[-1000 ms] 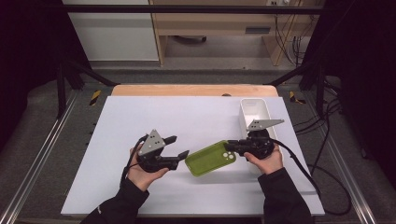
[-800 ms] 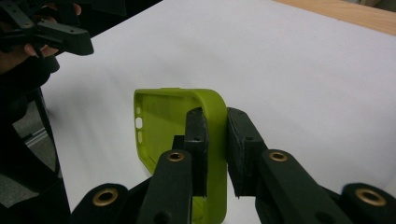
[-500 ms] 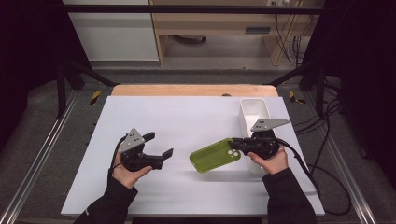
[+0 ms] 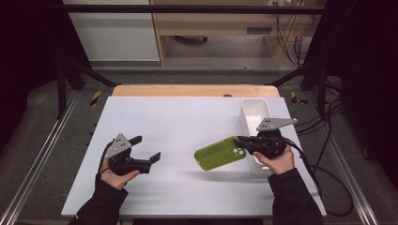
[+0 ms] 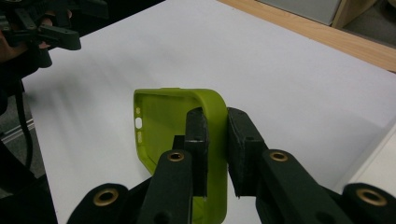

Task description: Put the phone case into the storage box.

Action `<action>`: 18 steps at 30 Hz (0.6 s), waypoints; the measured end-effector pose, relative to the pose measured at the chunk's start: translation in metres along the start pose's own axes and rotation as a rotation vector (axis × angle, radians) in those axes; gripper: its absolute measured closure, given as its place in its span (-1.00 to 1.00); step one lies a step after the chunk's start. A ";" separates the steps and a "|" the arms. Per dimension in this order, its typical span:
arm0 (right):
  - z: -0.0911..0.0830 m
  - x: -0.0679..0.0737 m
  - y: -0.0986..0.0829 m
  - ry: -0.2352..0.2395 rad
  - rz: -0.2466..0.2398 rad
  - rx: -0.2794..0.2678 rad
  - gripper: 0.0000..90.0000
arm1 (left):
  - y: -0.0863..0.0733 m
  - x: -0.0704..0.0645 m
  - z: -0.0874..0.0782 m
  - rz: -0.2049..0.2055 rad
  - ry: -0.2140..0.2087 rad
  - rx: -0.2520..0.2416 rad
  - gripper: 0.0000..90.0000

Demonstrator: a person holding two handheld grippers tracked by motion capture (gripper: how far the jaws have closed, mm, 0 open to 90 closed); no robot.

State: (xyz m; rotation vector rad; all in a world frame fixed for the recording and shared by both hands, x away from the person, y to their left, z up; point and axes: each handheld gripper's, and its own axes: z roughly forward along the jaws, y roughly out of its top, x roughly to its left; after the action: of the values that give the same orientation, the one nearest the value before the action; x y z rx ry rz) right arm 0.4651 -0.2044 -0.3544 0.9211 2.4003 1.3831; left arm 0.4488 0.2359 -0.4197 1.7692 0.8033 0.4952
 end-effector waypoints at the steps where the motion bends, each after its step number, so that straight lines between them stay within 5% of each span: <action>1: -0.001 0.000 0.001 -0.003 -0.001 0.001 0.77 | -0.001 0.001 -0.001 0.003 -0.001 0.002 -0.94; 18: -0.018 0.001 0.021 -0.068 -0.053 -0.004 0.77 | -0.013 0.012 -0.009 -0.006 0.005 0.006 -0.95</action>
State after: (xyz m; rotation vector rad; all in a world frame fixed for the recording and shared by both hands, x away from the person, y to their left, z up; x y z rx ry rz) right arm 0.4643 -0.2090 -0.3270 0.8816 2.3535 1.3162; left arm 0.4477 0.2533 -0.4297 1.7711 0.8138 0.4935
